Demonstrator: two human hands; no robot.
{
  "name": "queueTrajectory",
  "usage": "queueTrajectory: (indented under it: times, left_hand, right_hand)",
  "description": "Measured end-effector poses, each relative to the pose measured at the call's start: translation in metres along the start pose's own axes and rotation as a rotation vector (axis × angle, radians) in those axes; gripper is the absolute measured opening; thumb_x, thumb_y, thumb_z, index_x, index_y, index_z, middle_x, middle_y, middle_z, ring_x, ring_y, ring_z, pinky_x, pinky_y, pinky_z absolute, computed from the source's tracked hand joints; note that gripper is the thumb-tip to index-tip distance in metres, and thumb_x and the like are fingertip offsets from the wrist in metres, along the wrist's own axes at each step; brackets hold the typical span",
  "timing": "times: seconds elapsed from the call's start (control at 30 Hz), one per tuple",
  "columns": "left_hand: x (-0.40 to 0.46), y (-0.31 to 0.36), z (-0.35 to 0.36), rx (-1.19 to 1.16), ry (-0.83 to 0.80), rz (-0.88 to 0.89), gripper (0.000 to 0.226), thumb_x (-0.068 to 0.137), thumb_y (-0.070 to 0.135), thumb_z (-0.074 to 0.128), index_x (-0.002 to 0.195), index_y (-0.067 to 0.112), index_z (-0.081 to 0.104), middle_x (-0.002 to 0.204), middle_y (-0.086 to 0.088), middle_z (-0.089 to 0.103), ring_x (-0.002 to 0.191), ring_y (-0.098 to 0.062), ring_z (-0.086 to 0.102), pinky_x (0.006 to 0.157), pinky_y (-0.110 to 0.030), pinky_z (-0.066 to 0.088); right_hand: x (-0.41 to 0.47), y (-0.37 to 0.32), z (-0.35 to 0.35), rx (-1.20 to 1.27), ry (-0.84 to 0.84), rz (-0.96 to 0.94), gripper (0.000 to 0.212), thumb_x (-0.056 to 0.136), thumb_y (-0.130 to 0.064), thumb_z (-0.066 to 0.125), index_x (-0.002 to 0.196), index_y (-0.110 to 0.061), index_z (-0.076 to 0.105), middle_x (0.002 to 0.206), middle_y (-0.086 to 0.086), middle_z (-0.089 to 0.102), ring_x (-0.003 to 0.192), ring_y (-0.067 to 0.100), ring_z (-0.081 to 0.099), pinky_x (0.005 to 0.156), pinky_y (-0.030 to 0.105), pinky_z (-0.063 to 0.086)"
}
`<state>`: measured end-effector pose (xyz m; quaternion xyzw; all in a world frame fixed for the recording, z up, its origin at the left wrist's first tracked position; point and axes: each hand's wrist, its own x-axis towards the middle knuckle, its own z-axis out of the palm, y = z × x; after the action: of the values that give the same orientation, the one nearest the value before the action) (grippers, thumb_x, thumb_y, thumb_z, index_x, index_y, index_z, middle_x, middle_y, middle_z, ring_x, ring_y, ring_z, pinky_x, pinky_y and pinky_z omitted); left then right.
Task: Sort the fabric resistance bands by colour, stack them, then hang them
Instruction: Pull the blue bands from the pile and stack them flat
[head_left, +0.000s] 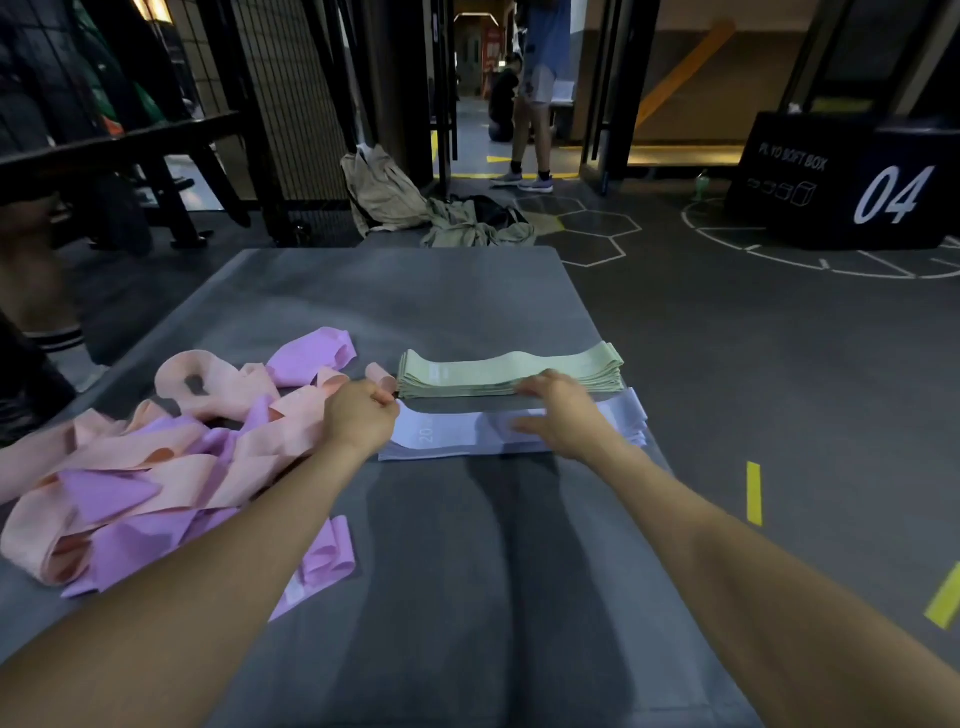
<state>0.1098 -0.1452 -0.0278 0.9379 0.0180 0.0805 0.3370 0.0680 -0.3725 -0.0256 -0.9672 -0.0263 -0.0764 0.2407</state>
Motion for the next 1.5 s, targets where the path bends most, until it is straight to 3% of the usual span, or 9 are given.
queueTrajectory:
  times: [0.07, 0.2, 0.4, 0.63, 0.7, 0.87, 0.97, 1.27, 1.5]
  left_hand:
    - [0.000, -0.001, 0.000, -0.001, -0.002, 0.008, 0.020, 0.087, 0.009, 0.053, 0.092, 0.002, 0.071, 0.100, -0.017, 0.066, 0.095, -0.034, 0.058, 0.073, -0.026, 0.038]
    - [0.002, -0.008, 0.000, -0.049, -0.012, 0.015, 0.015, 0.085, 0.008, 0.056, 0.084, 0.005, 0.070, 0.095, -0.014, 0.068, 0.088, -0.033, 0.061, 0.070, -0.024, 0.039]
    - [0.002, -0.012, -0.003, -0.176, 0.035, 0.003, 0.005, 0.080, 0.004, 0.062, 0.084, 0.008, 0.062, 0.084, -0.003, 0.062, 0.080, -0.017, 0.053, 0.070, -0.021, 0.036]
    - [0.007, -0.023, 0.001, -0.338, -0.001, 0.023, 0.020, 0.077, 0.000, 0.071, 0.081, 0.008, 0.053, 0.085, -0.009, 0.060, 0.079, -0.021, 0.056, 0.077, -0.025, 0.044]
    - [0.008, -0.026, 0.001, -0.364, -0.023, 0.051, 0.020, 0.078, 0.007, 0.073, 0.091, 0.006, 0.058, 0.092, -0.008, 0.061, 0.084, -0.020, 0.057, 0.081, -0.026, 0.046]
    - [0.007, -0.031, -0.003, -0.221, -0.246, 0.200, 0.052, 0.075, 0.020, 0.077, 0.123, 0.012, 0.057, 0.121, -0.001, 0.053, 0.114, -0.013, 0.051, 0.096, -0.019, 0.035]
    - [0.006, -0.032, -0.004, -0.307, -0.354, 0.150, 0.052, 0.077, 0.010, 0.074, 0.125, 0.005, 0.055, 0.129, -0.007, 0.055, 0.124, -0.018, 0.049, 0.099, -0.018, 0.034]
    - [0.003, -0.036, 0.001, -0.450, -0.377, 0.063, 0.052, 0.079, -0.002, 0.068, 0.128, 0.000, 0.050, 0.138, -0.012, 0.049, 0.127, -0.020, 0.047, 0.096, -0.017, 0.036]
    - [0.000, -0.033, -0.004, -0.381, -0.334, 0.118, 0.054, 0.081, 0.008, 0.070, 0.131, 0.004, 0.049, 0.135, -0.008, 0.051, 0.126, -0.020, 0.047, 0.101, -0.022, 0.036]
  right_hand:
    - [0.006, -0.015, 0.014, -0.015, -0.129, -0.068, 0.053, 0.077, -0.028, 0.074, 0.122, -0.005, 0.058, 0.124, 0.014, 0.052, 0.117, 0.029, 0.047, 0.096, 0.030, 0.038]
    - [0.015, -0.027, 0.032, -0.075, -0.263, -0.117, 0.053, 0.071, -0.035, 0.077, 0.111, -0.007, 0.057, 0.116, 0.012, 0.051, 0.109, 0.028, 0.046, 0.083, 0.029, 0.037]
    - [0.020, -0.027, 0.035, -0.098, -0.250, -0.125, 0.056, 0.071, -0.031, 0.078, 0.119, -0.013, 0.056, 0.118, 0.011, 0.052, 0.108, 0.028, 0.048, 0.079, 0.028, 0.036]
    - [0.022, -0.029, 0.033, -0.103, -0.256, -0.092, 0.062, 0.068, -0.033, 0.080, 0.122, -0.014, 0.056, 0.119, 0.011, 0.052, 0.111, 0.029, 0.048, 0.086, 0.029, 0.039]
    - [0.023, -0.030, 0.032, -0.110, -0.251, -0.091, 0.057, 0.067, -0.032, 0.080, 0.116, -0.012, 0.058, 0.116, 0.012, 0.054, 0.107, 0.029, 0.049, 0.080, 0.028, 0.037]
    - [0.023, -0.029, 0.031, -0.107, -0.260, -0.086, 0.056, 0.069, -0.033, 0.079, 0.116, -0.011, 0.058, 0.115, 0.012, 0.053, 0.107, 0.029, 0.049, 0.077, 0.025, 0.033]
    - [0.023, -0.027, 0.032, -0.106, -0.266, -0.078, 0.054, 0.071, -0.033, 0.078, 0.115, -0.010, 0.057, 0.114, 0.013, 0.053, 0.107, 0.030, 0.049, 0.076, 0.024, 0.031]
    - [0.022, -0.030, 0.033, -0.115, -0.266, -0.046, 0.065, 0.070, -0.032, 0.079, 0.126, -0.013, 0.054, 0.123, 0.010, 0.052, 0.112, 0.028, 0.050, 0.091, 0.031, 0.042]
    - [0.019, -0.045, 0.030, -0.176, -0.271, -0.037, 0.059, 0.073, -0.029, 0.076, 0.125, -0.012, 0.054, 0.124, 0.012, 0.052, 0.114, 0.030, 0.050, 0.093, 0.033, 0.044]
